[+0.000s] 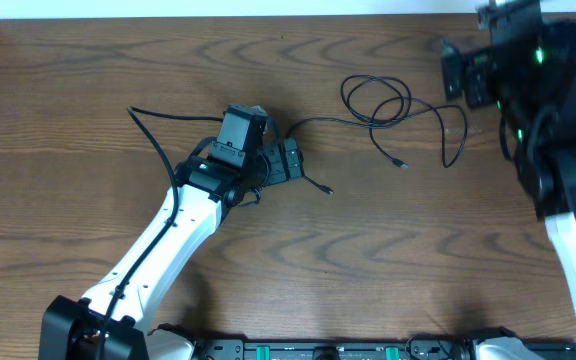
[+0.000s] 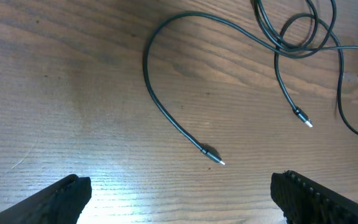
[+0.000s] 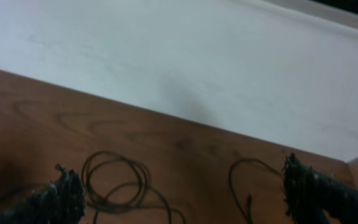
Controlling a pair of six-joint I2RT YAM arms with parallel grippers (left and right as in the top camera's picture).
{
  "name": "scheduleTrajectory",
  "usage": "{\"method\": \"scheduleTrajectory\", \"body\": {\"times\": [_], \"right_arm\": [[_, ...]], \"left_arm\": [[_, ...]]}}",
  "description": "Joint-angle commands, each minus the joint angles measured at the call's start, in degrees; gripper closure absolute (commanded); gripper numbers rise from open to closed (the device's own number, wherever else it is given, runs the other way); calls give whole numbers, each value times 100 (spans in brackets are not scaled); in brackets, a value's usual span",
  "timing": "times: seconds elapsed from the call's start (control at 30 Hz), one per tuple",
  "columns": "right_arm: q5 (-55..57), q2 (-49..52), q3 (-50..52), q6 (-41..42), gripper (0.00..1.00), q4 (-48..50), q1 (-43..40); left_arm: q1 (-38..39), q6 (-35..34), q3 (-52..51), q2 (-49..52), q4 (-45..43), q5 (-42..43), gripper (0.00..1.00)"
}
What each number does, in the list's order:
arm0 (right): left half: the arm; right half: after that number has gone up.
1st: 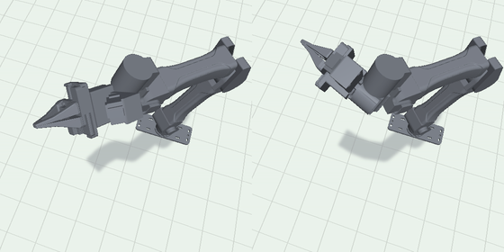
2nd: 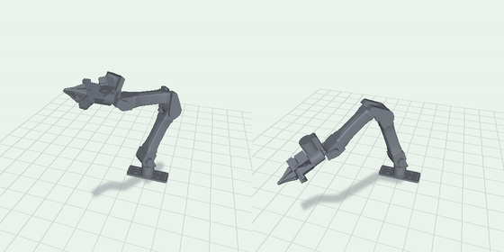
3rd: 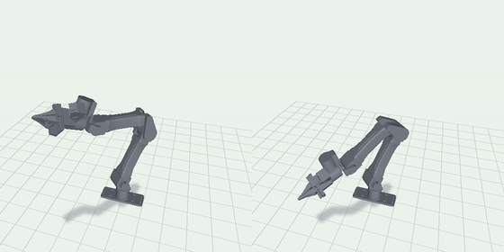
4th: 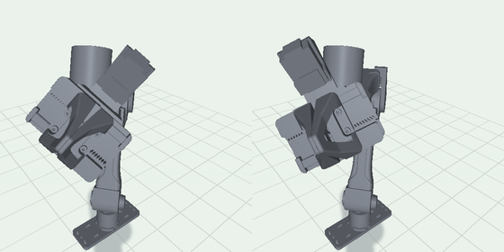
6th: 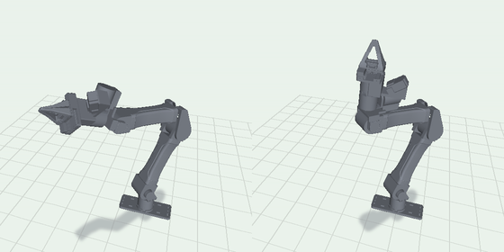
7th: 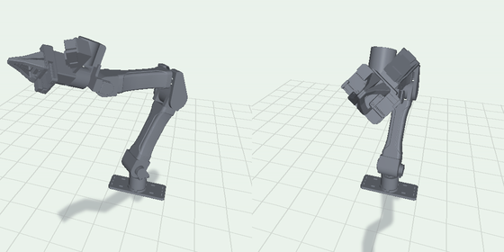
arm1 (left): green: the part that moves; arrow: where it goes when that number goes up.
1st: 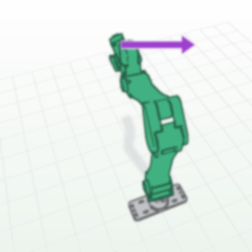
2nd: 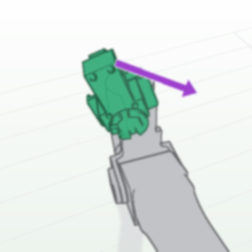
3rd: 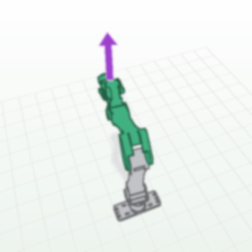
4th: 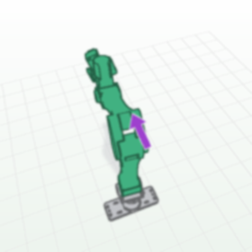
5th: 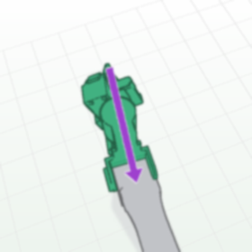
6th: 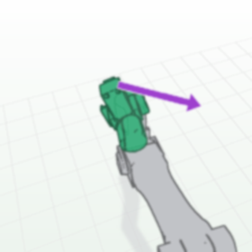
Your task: Untangle cables
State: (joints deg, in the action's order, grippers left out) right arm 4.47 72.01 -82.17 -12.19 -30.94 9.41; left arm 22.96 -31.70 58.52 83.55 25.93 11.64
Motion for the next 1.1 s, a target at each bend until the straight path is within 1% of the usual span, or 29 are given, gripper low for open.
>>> {"method": "scheduleTrajectory", "body": {"times": [0.0,0.2,0.33,0.43,0.6,0.67,0.73,0.83,0.9,0.93,0.97,1.0,1.07], "right_arm": [[-37,-680,776,-74,1,267,-79],[-131,-1558,1572,-72,1,457,-717],[-1008,-2074,1904,-68,1,343,-1178],[-1434,-2400,2068,-7,1,313,-1303],[-1432,-2649,2085,42,1,343,-1307],[-1432,-2712,2085,234,1,343,-1307],[-1572,-2721,2111,728,1,332,-1307],[-2253,-2636,2299,1346,1,535,-1307],[-2632,-2468,2468,1729,2,951,-1305],[-2704,-2339,2538,1963,4,1222,-1305],[-2715,-2212,2583,2135,8,1434,-1305],[-2710,-1976,2629,2354,13,1735,-1287],[-2710,-1574,2643,2437,28,2107,-1226]], "left_arm": [[-17,9,20,37,20,-57,1],[-17,9,20,37,20,-59,1],[-17,9,20,37,20,-59,1],[-17,9,20,37,20,-59,1],[-17,9,20,37,20,-59,1],[-17,9,20,37,20,-59,1],[-17,9,20,37,20,-59,1],[-17,9,20,37,20,-57,1],[-17,9,20,37,20,-59,1],[-17,9,20,37,20,-57,1],[-17,9,20,37,20,-59,1],[-17,9,20,37,20,-59,1],[-17,9,20,37,20,-59,1]]}}
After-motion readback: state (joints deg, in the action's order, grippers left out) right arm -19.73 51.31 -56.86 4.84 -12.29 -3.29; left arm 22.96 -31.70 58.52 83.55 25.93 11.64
